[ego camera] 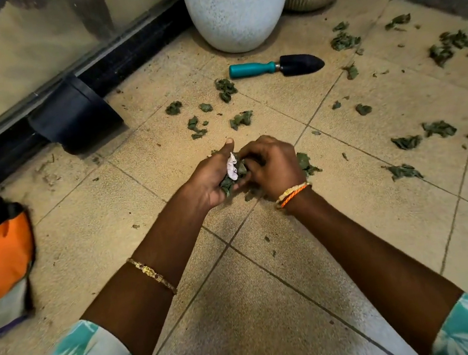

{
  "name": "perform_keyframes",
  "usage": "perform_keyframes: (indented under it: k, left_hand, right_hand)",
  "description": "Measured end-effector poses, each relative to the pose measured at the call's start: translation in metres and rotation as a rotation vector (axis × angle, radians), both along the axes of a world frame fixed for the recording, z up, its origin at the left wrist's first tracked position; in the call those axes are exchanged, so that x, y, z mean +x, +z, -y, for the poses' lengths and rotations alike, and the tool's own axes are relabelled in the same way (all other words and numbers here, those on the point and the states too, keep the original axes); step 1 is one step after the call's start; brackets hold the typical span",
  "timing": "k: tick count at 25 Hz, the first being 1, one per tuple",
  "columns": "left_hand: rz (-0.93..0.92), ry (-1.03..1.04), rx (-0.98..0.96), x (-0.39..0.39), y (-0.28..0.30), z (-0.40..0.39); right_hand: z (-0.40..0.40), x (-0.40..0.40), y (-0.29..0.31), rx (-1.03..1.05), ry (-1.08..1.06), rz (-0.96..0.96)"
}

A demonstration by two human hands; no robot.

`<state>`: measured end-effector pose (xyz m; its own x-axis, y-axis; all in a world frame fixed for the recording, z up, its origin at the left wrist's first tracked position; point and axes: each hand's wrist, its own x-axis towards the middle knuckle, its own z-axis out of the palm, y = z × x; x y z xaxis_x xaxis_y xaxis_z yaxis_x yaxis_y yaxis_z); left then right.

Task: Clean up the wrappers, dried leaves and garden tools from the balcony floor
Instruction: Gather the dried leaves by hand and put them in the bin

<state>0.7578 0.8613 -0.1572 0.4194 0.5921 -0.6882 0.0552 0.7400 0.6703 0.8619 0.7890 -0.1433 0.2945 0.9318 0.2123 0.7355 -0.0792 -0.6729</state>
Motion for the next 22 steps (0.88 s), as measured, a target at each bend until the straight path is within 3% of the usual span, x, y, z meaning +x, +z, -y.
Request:
perform_keyframes:
  k: [1,3,4,6,9,11,13,17,22]
  left_hand:
    - [-0.013,0.008,0.008,0.0,0.0,0.002]
    - [-0.023,0.031,-0.009,-0.001,-0.002,0.006]
    - [-0.018,0.063,-0.036,-0.002,-0.002,0.005]
    - [-0.034,0.123,-0.062,-0.008,-0.002,0.001]
    - [-0.083,0.09,-0.021,-0.022,-0.001,-0.008]
    - [-0.057,0.084,-0.023,-0.029,0.004,-0.011]
    - [-0.031,0.098,-0.048,-0.031,0.008,-0.011]
    - [-0.078,0.095,-0.029,-0.034,0.003,-0.008]
    - [-0.084,0.027,-0.036,-0.045,-0.003,-0.004]
  right_hand:
    - [0.004,-0.006,-0.004,-0.006,0.037,-0.016]
    - [0.007,-0.009,-0.002,-0.063,0.07,-0.25]
    - [0.007,-0.005,-0.001,-0.085,0.052,-0.373]
    - [0.001,0.015,0.001,-0.078,-0.105,-0.435]
    - [-0.01,0.063,-0.001,-0.285,-0.261,-0.282]
    - [-0.01,0.072,-0.005,-0.525,-0.146,-0.11]
    - [-0.006,0.058,-0.014,-0.608,-0.015,0.031]
    - [-0.001,0.015,-0.043,-0.358,0.11,0.332]
    - [-0.013,0.006,-0.046,-0.193,0.125,0.264]
